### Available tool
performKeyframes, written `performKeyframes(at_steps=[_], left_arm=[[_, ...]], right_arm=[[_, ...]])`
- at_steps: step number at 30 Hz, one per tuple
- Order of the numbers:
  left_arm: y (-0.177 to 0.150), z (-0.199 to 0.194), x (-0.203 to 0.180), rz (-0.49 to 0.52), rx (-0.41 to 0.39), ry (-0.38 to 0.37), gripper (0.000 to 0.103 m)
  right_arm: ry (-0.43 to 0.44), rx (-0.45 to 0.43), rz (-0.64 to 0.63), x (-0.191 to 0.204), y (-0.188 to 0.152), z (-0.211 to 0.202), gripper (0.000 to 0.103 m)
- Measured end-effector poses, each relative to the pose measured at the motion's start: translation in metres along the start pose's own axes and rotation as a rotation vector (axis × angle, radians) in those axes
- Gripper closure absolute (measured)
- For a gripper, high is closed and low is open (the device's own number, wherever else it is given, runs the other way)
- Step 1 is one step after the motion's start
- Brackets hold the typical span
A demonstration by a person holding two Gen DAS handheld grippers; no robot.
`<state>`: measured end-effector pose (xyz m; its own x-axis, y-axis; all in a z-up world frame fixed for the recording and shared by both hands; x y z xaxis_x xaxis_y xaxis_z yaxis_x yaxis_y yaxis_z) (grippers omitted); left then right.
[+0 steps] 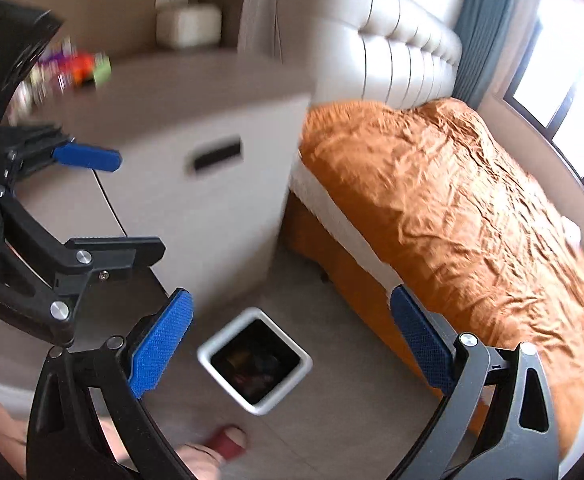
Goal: Collect trash
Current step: 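Move both open tools back to the desk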
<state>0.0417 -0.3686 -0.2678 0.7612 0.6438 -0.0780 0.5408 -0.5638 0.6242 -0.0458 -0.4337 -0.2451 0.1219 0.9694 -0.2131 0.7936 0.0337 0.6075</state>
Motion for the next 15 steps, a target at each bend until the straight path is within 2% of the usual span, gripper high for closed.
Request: performKeyframes(at_steps=[4,8,15], left_arm=[[0.011,-0.061,0.046,-0.094,-0.093,0.093,0.005],[0.006,-0.116,0.103,-0.178,-0.161,0.186,0.005],[-0.019,-0.187,0.186,-0.27,-0.233,0.268,0.005]], right_arm=[[0.062,-0.088,0.048,0.033,0.047,-0.019,0.005],[0.112,-0.141,0.046,0.076,0.085,-0.027,0.005],[0.142,-0.225,-0.017,0.166,0.138,-0.048,0.005]])
Point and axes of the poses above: each gripper's, at about its wrist camera, not at the fingertips, and z roughly the way its jaws point, x to its left, y to its top, the point moved 5 cm from there along z, roughly the way its jaws point, and after that the axes turned 2 degrees about -y, right-handed, at the moved point
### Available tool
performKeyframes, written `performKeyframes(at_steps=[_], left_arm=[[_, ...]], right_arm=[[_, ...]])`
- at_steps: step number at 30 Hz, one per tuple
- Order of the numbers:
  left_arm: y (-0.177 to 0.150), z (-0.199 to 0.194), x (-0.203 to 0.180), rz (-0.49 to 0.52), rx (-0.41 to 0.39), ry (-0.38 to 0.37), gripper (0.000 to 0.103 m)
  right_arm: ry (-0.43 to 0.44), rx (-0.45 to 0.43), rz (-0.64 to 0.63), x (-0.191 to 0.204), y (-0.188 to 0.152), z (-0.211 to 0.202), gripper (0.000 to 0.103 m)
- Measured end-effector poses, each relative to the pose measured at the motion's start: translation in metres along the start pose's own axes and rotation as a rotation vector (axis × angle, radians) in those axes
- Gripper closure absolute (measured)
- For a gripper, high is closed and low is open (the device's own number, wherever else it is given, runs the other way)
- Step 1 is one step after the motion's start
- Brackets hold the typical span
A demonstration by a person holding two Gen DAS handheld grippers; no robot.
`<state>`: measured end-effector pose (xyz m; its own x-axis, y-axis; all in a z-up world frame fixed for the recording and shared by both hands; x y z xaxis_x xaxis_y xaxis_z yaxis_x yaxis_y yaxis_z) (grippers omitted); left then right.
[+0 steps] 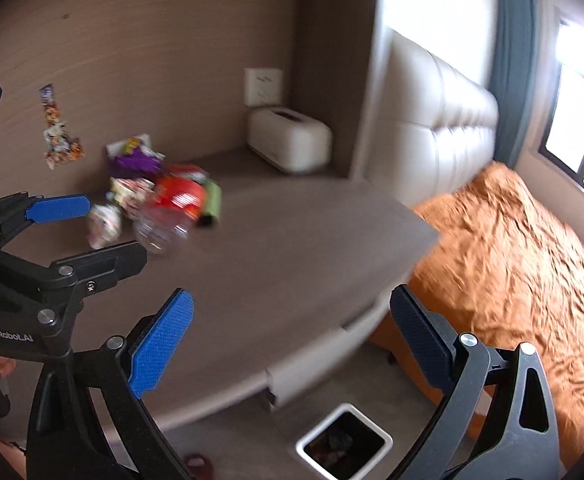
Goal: Collect trash
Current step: 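Move both open tools back to the desk, then grasp the white plastic bag with the left tool while the right tool grasps the clear bottle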
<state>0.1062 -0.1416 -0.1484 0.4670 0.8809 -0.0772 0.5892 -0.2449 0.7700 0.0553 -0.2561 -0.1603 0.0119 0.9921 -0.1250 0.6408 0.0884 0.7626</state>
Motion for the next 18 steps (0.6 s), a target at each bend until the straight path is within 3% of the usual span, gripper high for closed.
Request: performKeyframes(at_steps=[2,8,11,18], left_arm=[[-0.002,-0.011,0.028,-0.007,-0.017,0.05,0.005],[-0.019,-0.001,0.114,-0.083,0.033,0.181,0.005],[-0.024,0.015,0.138,-0.118,0.057,0.189,0.005],[-0.041,0.048,0.152,-0.102,0.119,0.205,0.005]], right_arm=[[0.005,-0.009,-0.02,0.023,0.011,0.003,0.005],[0.057,0.007,-0.078,0.08,0.033,0.029,0.005],[0.076,0.025,-0.107,0.098,0.04,0.046,0.005],[0.137,0.105,-0.104,0.117,0.051,0.094,0.005]])
Point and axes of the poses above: each gripper's, at about its wrist camera, not at the fingertips, and z roughly the way its jaws point, x to its left, y to its top, the point moved 5 cm from there along z, roughly the way its jaws point, and after that the axes turned 2 degrees about -y, right-handed, at the moved point
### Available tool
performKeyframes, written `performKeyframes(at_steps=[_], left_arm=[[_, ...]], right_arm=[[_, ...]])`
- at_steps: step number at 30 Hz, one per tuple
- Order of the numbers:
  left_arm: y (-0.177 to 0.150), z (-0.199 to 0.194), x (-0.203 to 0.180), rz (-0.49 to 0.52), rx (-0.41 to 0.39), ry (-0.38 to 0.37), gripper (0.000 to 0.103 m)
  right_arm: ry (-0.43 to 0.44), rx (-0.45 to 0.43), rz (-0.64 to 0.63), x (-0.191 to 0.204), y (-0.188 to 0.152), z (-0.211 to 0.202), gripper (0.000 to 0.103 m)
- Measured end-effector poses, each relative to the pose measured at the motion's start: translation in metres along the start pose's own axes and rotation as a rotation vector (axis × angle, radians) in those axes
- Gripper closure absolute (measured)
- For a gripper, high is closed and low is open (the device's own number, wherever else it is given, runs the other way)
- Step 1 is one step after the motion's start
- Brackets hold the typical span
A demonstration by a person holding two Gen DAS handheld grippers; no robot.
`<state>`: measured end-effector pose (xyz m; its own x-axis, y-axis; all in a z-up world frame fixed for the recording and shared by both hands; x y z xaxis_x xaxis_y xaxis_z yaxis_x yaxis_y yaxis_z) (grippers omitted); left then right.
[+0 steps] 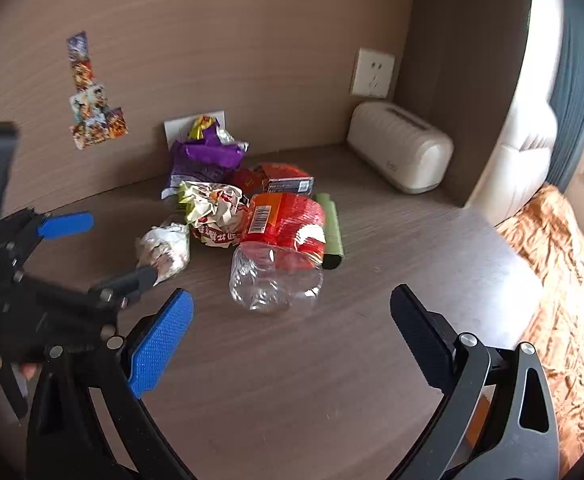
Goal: Collect trash
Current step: 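Grasp the white plastic bag with the left tool while the right tool grasps the clear bottle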
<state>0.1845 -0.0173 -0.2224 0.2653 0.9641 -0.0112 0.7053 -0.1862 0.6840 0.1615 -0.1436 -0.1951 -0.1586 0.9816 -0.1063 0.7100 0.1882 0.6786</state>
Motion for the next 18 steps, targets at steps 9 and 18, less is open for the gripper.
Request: performKeyframes(at_steps=[9,18], left_arm=[[0.009,0.045,-0.003,0.067,0.072,-0.004,0.005],[0.005,0.062,-0.006,0.075,0.12,-0.025,0.042]], right_arm=[[0.024,0.129,0.054,-0.002,0.016,0.068,0.005],[0.107,0.183,0.073,0.006,0.009,0.085,0.027]])
Point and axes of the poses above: each gripper's, at about its wrist camera, not at the fingertips, and z roughly the way its jaws point, x to its left, y to its top, the point moved 5 cm from there along z, roughly the way its jaws point, and after that the axes turned 2 degrees about -y, right-handed, at the moved point
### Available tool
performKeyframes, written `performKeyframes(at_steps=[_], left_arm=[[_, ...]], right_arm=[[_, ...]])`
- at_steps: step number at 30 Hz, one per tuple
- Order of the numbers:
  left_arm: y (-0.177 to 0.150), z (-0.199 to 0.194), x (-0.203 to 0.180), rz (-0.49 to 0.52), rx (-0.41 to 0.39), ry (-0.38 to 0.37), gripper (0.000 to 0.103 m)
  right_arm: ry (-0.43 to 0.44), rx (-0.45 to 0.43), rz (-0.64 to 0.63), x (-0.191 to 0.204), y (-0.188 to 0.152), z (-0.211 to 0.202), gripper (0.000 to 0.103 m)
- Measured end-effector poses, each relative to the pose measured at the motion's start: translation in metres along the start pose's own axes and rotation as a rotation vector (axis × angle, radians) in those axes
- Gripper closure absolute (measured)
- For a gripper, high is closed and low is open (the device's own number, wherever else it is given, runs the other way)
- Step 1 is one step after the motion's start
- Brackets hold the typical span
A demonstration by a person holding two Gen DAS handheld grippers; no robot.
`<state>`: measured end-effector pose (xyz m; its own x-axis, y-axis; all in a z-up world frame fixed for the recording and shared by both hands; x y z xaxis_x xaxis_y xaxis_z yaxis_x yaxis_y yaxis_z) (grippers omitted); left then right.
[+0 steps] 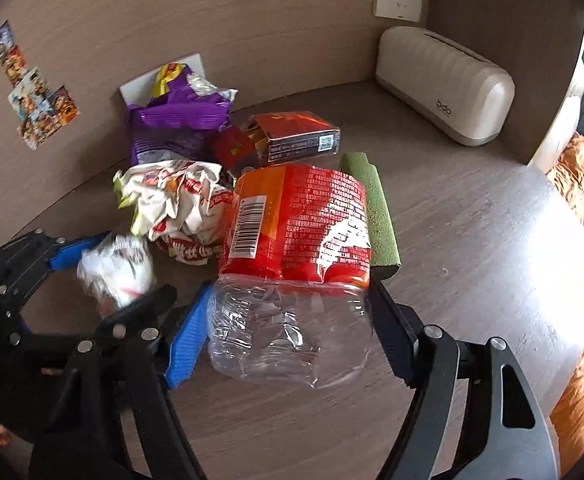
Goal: Collect trash
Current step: 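Grasp the white plastic bag with the left tool while the right tool grasps the clear bottle, then carry the bag and bottle over the white bin and open both tools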
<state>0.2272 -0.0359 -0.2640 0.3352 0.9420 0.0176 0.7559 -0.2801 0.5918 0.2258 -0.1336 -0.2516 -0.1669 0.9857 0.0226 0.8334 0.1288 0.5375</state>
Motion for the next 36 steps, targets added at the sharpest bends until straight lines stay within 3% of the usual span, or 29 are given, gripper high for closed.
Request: performKeyframes(at_steps=[7,18,25,36], left_arm=[[-0.004,-0.02,0.008,-0.053,-0.027,-0.01,0.06],[-0.014,-0.076,-0.017,-0.045,-0.082,-0.07,0.061],[-0.009,-0.095,-0.075,0.053,-0.106,-0.171,0.061],[-0.017,-0.106,-0.208,0.271,-0.099,-0.28,0.061]], right_arm=[[0.005,-0.06,-0.033,0.001,-0.006,-0.029,0.028],[-0.06,-0.168,0.018,-0.015,-0.028,-0.101,0.028],[-0.173,-0.152,0.114,-0.051,-0.079,-0.136,0.028],[-0.281,-0.103,0.251,-0.123,-0.171,-0.174,0.028]])
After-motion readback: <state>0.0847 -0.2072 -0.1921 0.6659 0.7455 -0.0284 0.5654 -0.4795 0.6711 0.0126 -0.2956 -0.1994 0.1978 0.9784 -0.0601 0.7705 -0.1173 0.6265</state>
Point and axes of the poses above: each gripper's, at about its wrist camera, not at the fingertips, and z roughly the way its jaws point, x to its left, y to its top, the point moved 5 cm from there along z, roughly the way its jaws point, and after that the axes turned 2 degrees about -y, right-handed, at the moved point
